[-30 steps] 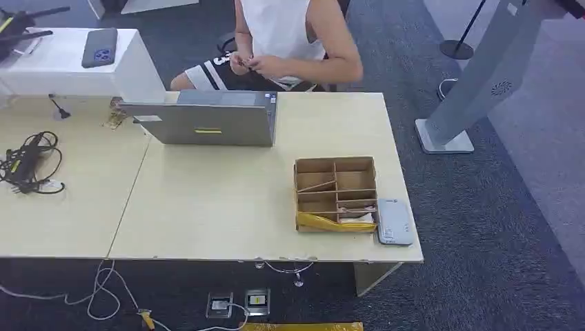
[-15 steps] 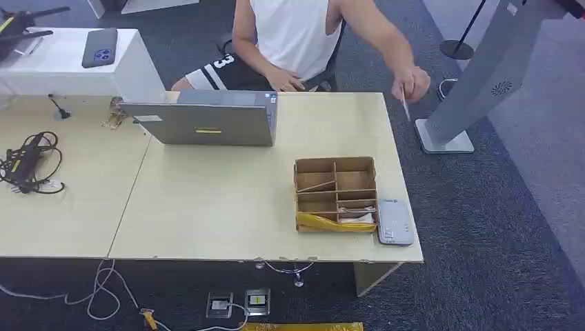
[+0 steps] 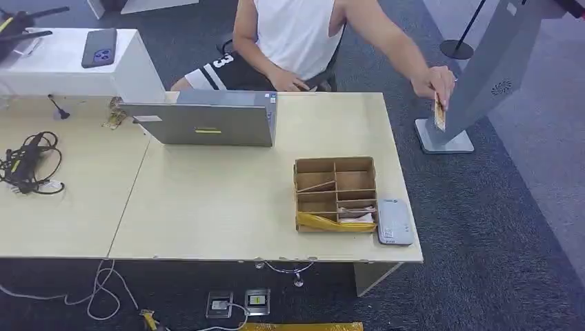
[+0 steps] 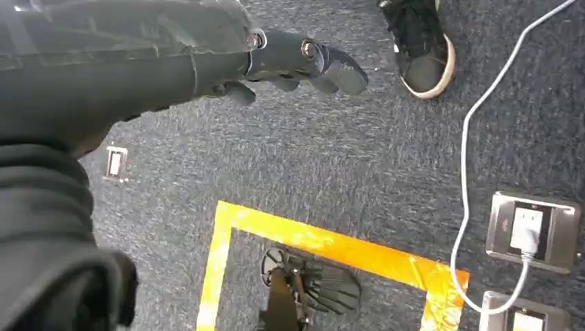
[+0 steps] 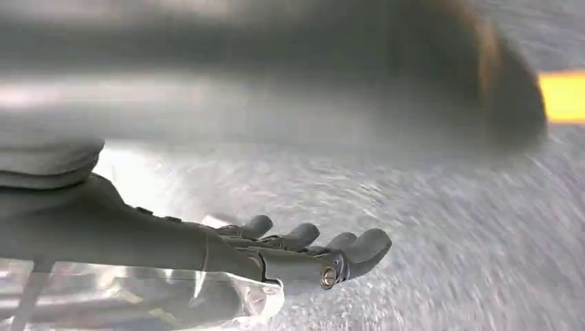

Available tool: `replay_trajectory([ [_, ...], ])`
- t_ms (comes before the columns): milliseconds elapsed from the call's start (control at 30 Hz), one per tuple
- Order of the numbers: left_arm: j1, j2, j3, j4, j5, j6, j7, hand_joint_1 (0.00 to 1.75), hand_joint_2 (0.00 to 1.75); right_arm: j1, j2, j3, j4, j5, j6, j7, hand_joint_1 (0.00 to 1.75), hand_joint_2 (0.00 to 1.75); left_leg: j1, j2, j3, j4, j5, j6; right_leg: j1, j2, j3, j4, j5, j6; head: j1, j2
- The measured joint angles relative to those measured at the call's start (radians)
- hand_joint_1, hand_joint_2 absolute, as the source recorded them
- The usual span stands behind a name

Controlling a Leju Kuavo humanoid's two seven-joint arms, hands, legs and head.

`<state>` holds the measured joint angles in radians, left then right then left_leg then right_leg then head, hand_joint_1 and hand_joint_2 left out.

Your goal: Pass the card to the sensor for recognition and then transmit it.

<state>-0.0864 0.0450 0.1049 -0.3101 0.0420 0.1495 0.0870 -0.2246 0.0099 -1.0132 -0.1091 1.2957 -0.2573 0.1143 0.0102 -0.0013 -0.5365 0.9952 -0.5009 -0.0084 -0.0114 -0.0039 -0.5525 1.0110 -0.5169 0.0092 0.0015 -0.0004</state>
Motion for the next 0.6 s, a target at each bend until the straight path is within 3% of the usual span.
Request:
replay_trajectory([
  [100, 0.006, 0.003, -0.007, 0.000, 0.042, 0.000, 0.000, 0.00, 0.00, -0.039, -0.004, -0.063, -0.008, -0.208, -0.064, -0.175, 0.00, 1.75, 0.000, 0.001, 0.001, 0.000, 0.000, 0.000, 0.000, 0.001, 0.000, 0.000, 0.000, 0.000, 0.000, 0.000],
  [200, 0.019, 0.010, -0.011, 0.000, 0.086, 0.000, -0.016, 0.00, 0.00, -0.052, -0.013, -0.151, -0.014, -0.400, -0.073, -0.377, 0.00, 1.75, 0.000, -0.001, 0.002, 0.000, 0.000, 0.000, 0.000, -0.001, 0.001, 0.000, 0.000, 0.000, 0.000, 0.000],
  [267, 0.029, 0.013, -0.012, 0.001, 0.106, 0.000, -0.032, 0.00, 0.00, -0.055, -0.029, -0.205, -0.014, -0.468, -0.077, -0.475, 0.00, 1.75, -0.001, -0.001, 0.000, 0.000, 0.000, 0.000, -0.001, -0.001, 0.000, 0.000, 0.000, 0.000, -0.001, 0.000],
  [367, 0.030, 0.014, -0.014, 0.002, 0.108, 0.000, -0.036, 0.00, 0.00, -0.081, -0.058, -0.253, -0.013, -0.505, -0.078, -0.528, 0.00, 1.75, -0.001, 0.000, -0.001, 0.000, 0.000, 0.000, -0.001, -0.001, 0.000, 0.000, 0.001, 0.001, 0.000, 0.000],
  [433, 0.028, 0.015, -0.037, 0.002, 0.108, 0.000, -0.036, 0.00, 0.00, -0.179, -0.147, -0.309, -0.007, -0.526, -0.073, -0.542, 0.00, 1.75, -0.005, 0.004, -0.002, 0.000, 0.002, 0.002, -0.005, 0.003, -0.004, 0.000, 0.004, 0.005, -0.001, 0.000],
  [467, 0.026, 0.015, -0.043, 0.002, 0.108, 0.000, -0.036, 0.00, 0.00, -0.227, -0.167, -0.318, -0.005, -0.522, -0.070, -0.541, 0.00, 1.75, -0.007, 0.004, -0.002, 0.000, 0.003, 0.005, -0.008, 0.004, -0.005, 0.000, 0.005, 0.007, -0.001, 0.000],
  [500, 0.023, 0.014, -0.050, 0.002, 0.109, 0.000, -0.036, 0.00, 0.00, -0.280, -0.228, -0.340, -0.002, -0.514, -0.065, -0.549, 0.00, 1.75, -0.007, 0.004, -0.002, 0.000, 0.004, 0.006, -0.008, 0.004, -0.004, 0.000, 0.006, 0.008, -0.002, 0.000],
  [567, 0.022, 0.014, -0.061, 0.002, 0.114, 0.000, -0.036, 0.00, 0.00, -0.344, -0.260, -0.356, 0.001, -0.513, -0.058, -0.598, 0.00, 1.75, -0.007, 0.003, -0.002, 0.001, 0.005, 0.007, -0.007, 0.003, -0.003, 0.000, 0.006, 0.008, 0.002, 0.000],
  [600, 0.024, 0.013, -0.072, 0.002, 0.122, 0.000, -0.036, 0.00, 0.00, -0.402, -0.286, -0.376, 0.003, -0.499, -0.057, -0.697, 0.00, 1.75, -0.007, 0.003, -0.002, 0.001, 0.005, 0.007, -0.007, 0.004, -0.003, 0.000, 0.007, 0.010, 0.002, 0.000],
])
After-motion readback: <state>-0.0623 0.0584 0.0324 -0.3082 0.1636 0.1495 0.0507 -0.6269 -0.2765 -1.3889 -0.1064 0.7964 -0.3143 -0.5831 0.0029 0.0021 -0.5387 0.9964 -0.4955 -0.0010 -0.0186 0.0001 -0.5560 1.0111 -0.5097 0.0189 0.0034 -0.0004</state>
